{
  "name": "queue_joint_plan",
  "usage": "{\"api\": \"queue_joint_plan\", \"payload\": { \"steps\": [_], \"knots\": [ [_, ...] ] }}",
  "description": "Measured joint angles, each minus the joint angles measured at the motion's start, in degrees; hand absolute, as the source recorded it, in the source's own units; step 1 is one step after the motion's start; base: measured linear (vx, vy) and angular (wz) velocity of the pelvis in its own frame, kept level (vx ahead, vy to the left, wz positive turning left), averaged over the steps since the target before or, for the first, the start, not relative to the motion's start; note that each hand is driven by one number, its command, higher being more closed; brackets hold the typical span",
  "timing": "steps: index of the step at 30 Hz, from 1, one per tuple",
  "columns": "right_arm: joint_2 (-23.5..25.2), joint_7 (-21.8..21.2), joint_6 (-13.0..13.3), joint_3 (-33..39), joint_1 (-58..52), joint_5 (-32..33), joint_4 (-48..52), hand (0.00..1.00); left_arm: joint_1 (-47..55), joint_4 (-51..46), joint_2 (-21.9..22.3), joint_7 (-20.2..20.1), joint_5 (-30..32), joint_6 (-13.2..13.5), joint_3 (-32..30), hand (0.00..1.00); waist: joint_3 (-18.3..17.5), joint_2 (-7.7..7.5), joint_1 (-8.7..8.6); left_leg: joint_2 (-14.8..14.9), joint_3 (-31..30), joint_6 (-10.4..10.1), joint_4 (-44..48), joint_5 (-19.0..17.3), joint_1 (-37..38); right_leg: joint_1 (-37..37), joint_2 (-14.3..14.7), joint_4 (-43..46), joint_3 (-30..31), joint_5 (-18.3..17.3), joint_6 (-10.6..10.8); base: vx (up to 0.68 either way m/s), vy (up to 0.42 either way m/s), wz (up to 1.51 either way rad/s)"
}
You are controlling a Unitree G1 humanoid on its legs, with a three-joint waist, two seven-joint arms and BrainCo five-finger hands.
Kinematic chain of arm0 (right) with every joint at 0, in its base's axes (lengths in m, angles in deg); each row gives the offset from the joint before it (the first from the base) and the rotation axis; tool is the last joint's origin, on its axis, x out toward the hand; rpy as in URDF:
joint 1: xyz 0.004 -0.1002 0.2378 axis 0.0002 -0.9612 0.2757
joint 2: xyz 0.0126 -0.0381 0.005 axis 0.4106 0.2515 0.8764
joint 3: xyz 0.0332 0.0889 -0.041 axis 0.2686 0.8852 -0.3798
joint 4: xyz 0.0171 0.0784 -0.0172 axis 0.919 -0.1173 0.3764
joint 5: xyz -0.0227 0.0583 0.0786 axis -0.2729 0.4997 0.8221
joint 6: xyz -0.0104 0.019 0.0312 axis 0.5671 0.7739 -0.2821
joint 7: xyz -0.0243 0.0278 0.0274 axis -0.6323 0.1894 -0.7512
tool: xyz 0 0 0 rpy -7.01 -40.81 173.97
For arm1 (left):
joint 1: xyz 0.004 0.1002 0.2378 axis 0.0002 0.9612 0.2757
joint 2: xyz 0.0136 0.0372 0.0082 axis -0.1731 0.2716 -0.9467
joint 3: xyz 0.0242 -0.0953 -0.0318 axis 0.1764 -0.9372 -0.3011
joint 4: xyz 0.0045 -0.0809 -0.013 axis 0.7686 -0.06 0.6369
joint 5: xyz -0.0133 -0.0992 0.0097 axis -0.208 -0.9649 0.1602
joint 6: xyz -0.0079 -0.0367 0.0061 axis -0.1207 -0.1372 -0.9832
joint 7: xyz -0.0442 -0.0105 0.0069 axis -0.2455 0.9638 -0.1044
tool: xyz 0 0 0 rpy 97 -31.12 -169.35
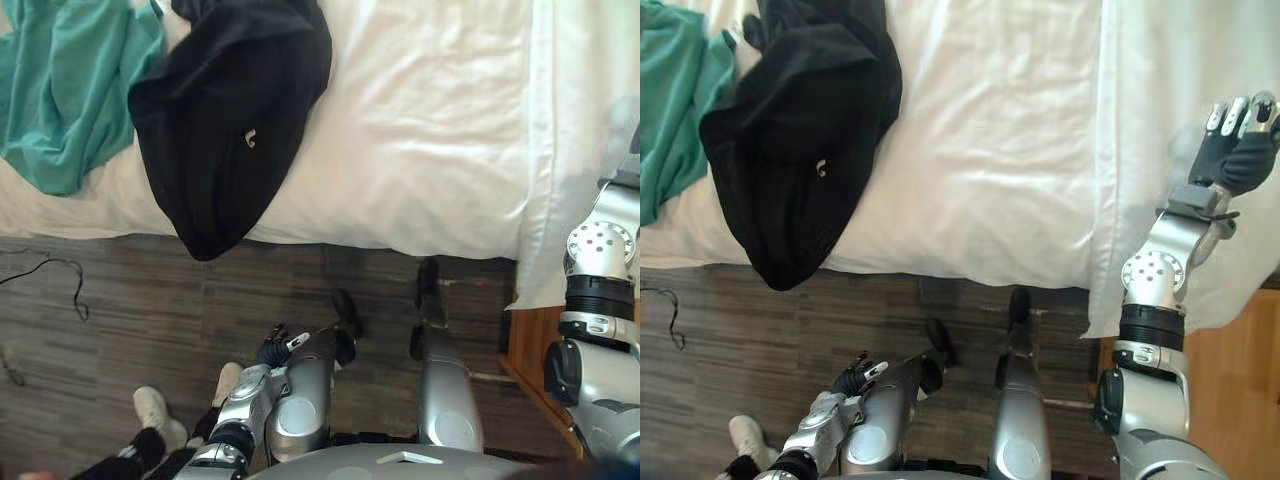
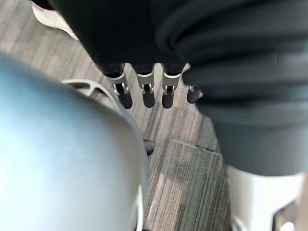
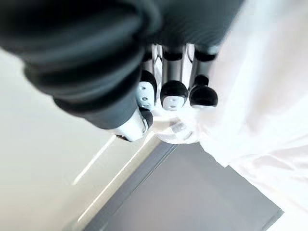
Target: Tidy the bed and pick cloth on bed and put in laundry
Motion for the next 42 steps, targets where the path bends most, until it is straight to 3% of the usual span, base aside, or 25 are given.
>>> {"api": "queue_joint_plan", "payload": {
  "steps": [5, 8, 10, 12, 16, 20, 21, 24, 30, 32, 33, 35, 36, 38, 40, 41, 42],
  "knots": [
    [0.1, -0.5, -2.4, -0.3, -1.5, 4.8, 3.2, 1.0, -1.5, -0.4, -0.8, -0.2, -0.4, 1.3, 1.6, 0.0, 1.9, -0.1, -1.21, 0.8, 0.5, 0.1, 3.7, -1.1, -2.7, -4.3, -0.7, 6.2, 0.3, -3.1, -0.2, 0.02, -0.001, 0.01],
    [1.4, -6.4, -4.9, -3.3, -6.8, 7.9, 11.3, 1.0, -3.0, -0.3, -1.4, 0.1, -0.5, 1.6, 1.8, 0.0, 2.1, -0.2, -1.45, 3.7, 0.8, 0.2, 10.5, -4.4, -6.4, -7.8, 0.5, 10.6, 1.0, -4.7, -0.5, -0.03, -0.035, -0.2],
    [5.5, -9.3, -4.8, -8.0, -14.7, 6.3, 20.5, 1.0, -4.0, 0.3, -2.2, 1.3, -1.1, 1.6, 1.8, 0.0, 2.4, -0.55, -2.05, 6.1, 1.1, 0.0, 15.6, -7.1, -8.3, -10.1, 1.7, 14.4, 1.6, -6.4, -0.9, -0.04, -0.062, -0.26],
    [9.2, -9.6, -4.2, -10.2, -21.0, 2.9, 22.8, 1.0, -4.0, 0.4, -2.9, 1.6, -3.3, 1.4, 1.8, 0.0, 2.5, -0.76, -2.64, 7.4, 1.1, 0.0, 18.0, -8.4, -9.5, -11.4, 2.4, 16.3, 2.0, -7.1, -1.0, -0.03, -0.055, -0.18],
    [13.7, -12.2, -1.8, -10.6, -31.9, 1.3, 19.7, 1.0, -3.8, 0.6, -3.6, 2.2, -4.8, 1.5, 1.3, 0.0, 2.8, -1.32, -3.36, 9.1, 1.6, 0.0, 20.9, -10.3, -10.0, -11.4, 3.6, 16.8, 2.7, -7.1, -0.9, -0.01, -0.019, -0.21],
    [16.9, -14.6, -1.6, -8.9, -38.3, 3.7, 3.3, 1.0, -3.5, 1.1, -3.6, 2.2, -4.9, 2.5, -0.9, 0.0, 3.0, -1.94, -4.03, 10.1, 2.4, 0.1, 22.1, -11.3, -9.6, -10.4, 4.5, 15.2, 3.3, -6.2, -0.5, 0.01, 0.003, -0.17],
    [18.0, -16.0, -1.6, -8.7, -39.6, 4.1, -1.9, 0.0, -3.5, 1.3, -3.6, 2.2, -4.9, 2.6, -1.4, 0.0, 3.1, -2.16, -4.11, 10.5, 2.8, 0.1, 22.1, -11.5, -8.8, -9.5, 4.9, 14.2, 3.7, -5.7, -0.5, 0.02, 0.006, -0.29],
    [19.7, -16.6, -1.7, -8.3, -41.9, 3.1, -10.3, 0.0, -3.5, 3.1, -3.4, 2.7, -4.7, 2.7, -2.1, 0.0, 3.2, -2.41, -4.43, 11.1, 3.6, -0.1, 21.3, -11.9, -5.3, -5.3, 5.7, 11.0, 4.1, -4.5, -0.3, 0.02, 0.0, -0.21],
    [20.7, -12.9, -5.3, -7.2, -42.0, -7.1, -17.5, 0.0, -1.7, 3.8, -3.3, 4.3, -4.3, 2.1, -3.1, 0.0, 1.9, -4.53, -3.48, 10.7, 4.8, -0.6, 17.0, -11.0, 3.0, 6.6, 6.3, -0.6, 4.0, 0.4, -0.1, 0.03, -0.011, -0.05],
    [22.0, -11.2, -6.3, -6.1, -42.3, -12.2, -19.3, 0.0, -0.1, 3.8, -3.4, 5.1, -4.2, 1.2, -3.2, 0.0, -0.9, -6.14, -3.01, 9.7, 5.6, -1.0, 14.1, -10.1, 6.0, 9.3, 5.9, -2.6, 4.1, 0.9, 0.0, 0.1, -0.006, 0.0],
    [22.9, -10.2, -6.9, -5.9, -43.5, -16.3, -20.7, 0.0, 1.9, 3.8, -3.4, 5.2, -4.1, 0.7, -3.4, 0.0, -4.7, -7.07, -2.59, 9.1, 6.0, -1.5, 11.9, -9.3, 7.3, 10.3, 5.8, -3.9, 4.0, 0.9, -0.1, 0.15, -0.019, 0.08],
    [24.1, -8.1, -7.8, -5.7, -45.4, -25.6, -23.1, 0.0, 3.9, 3.6, -2.7, 4.8, -3.3, 0.3, -3.6, 0.0, -9.0, -7.63, -2.34, 8.8, 6.3, -2.1, 8.4, -7.8, 10.7, 13.0, 5.7, -4.0, 1.2, -0.8, -1.5, 0.18, -0.027, 0.18],
    [24.5, -7.2, -8.4, -6.2, -46.1, -33.0, -25.3, 0.0, 4.7, 3.1, -2.1, 4.8, -2.1, -0.3, -3.6, 0.0, -11.4, -7.82, -1.88, 8.8, 6.5, -2.9, 5.8, -6.7, 13.2, 13.6, 5.1, -0.8, -3.3, -3.0, -3.2, 0.15, -0.026, 0.08],
    [24.6, -6.6, -9.6, -7.5, -45.9, -43.9, -28.5, 0.0, 5.1, 2.6, -1.3, 4.6, -1.4, -1.1, -3.6, 0.0, -13.7, -8.53, -1.11, 8.3, 6.5, -4.5, 2.7, -5.6, 16.8, 13.8, 4.8, 4.6, -6.2, -7.0, -3.8, 0.18, -0.055, 0.06],
    [23.7, -7.2, -10.6, -8.4, -44.5, -52.4, -32.3, 0.0, 4.8, 1.9, 0.5, 4.8, 0.5, -2.0, -2.9, 0.0, -13.9, -8.06, -2.03, 6.7, 4.6, -5.6, -0.4, -4.1, 20.0, 14.6, 3.2, 10.2, -8.6, -11.8, -4.0, 0.13, -0.084, 0.45],
    [23.4, -7.3, -11.0, -8.4, -44.1, -53.4, -33.4, 0.0, 4.8, 1.5, 1.3, 4.9, 0.7, -2.0, -2.9, 0.0, -13.9, -7.62, -2.36, 6.4, 3.8, -5.6, -0.3, -4.0, 20.1, 14.8, 2.9, 11.0, -9.2, -12.7, -4.1, 0.11, -0.062, 0.69],
    [22.8, -7.4, -12.2, -8.8, -43.8, -54.1, -35.1, 0.0, 4.8, 1.3, 2.3, 5.0, 1.7, -2.2, -3.1, 0.0, -13.5, -6.83, -2.55, 6.9, 1.9, -6.2, 3.3, -4.2, 19.4, 15.7, 2.0, 12.3, -9.9, -15.8, -3.6, 0.08, -0.055, 0.63]
  ]
}}
